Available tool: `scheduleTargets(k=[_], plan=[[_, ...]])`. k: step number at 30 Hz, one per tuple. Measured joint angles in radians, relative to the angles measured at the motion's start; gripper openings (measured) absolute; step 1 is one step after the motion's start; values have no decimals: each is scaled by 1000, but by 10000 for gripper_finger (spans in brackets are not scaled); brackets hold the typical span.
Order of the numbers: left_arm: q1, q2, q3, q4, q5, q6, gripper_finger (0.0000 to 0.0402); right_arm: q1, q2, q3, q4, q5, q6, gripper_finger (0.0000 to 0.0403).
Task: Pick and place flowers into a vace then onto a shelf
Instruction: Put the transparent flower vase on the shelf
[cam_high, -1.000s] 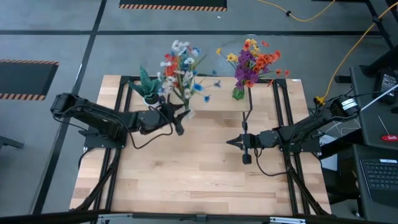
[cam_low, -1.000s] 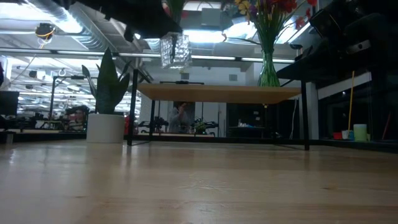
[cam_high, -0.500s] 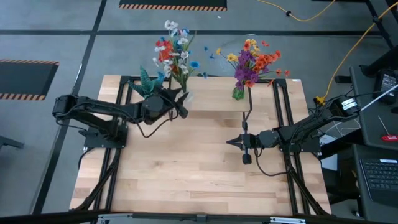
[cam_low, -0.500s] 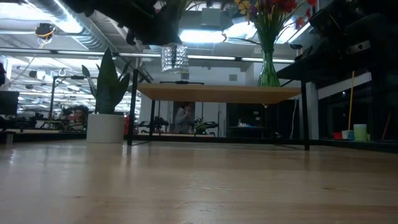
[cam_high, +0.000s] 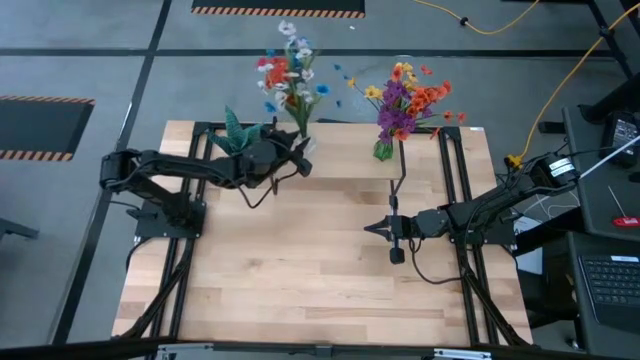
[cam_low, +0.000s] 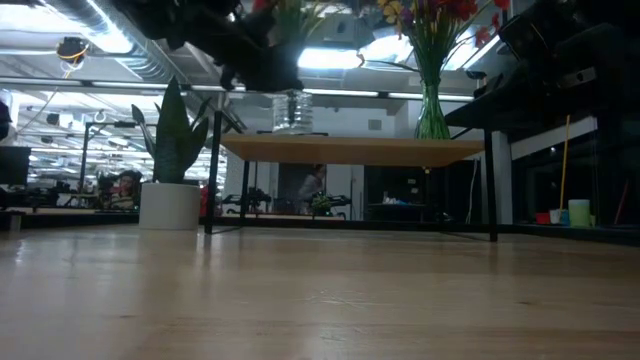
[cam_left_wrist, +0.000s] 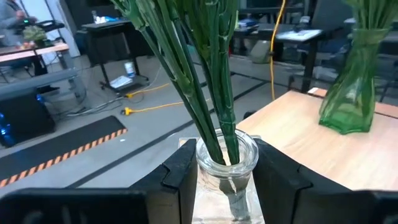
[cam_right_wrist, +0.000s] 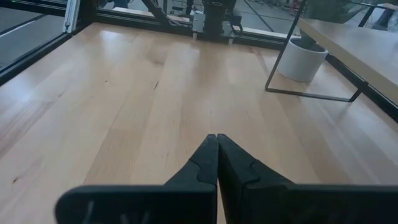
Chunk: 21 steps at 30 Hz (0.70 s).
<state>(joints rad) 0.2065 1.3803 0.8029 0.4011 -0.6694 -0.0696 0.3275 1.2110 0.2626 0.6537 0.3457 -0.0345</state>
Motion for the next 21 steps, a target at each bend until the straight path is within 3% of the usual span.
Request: scheduleTargets(k=[10,21], plan=[[19,96,48,-12,3,-14,119,0,0,0,0,0,0,3],[19,103,49,-10,12,-44,119,0,0,0,0,0,0,3]])
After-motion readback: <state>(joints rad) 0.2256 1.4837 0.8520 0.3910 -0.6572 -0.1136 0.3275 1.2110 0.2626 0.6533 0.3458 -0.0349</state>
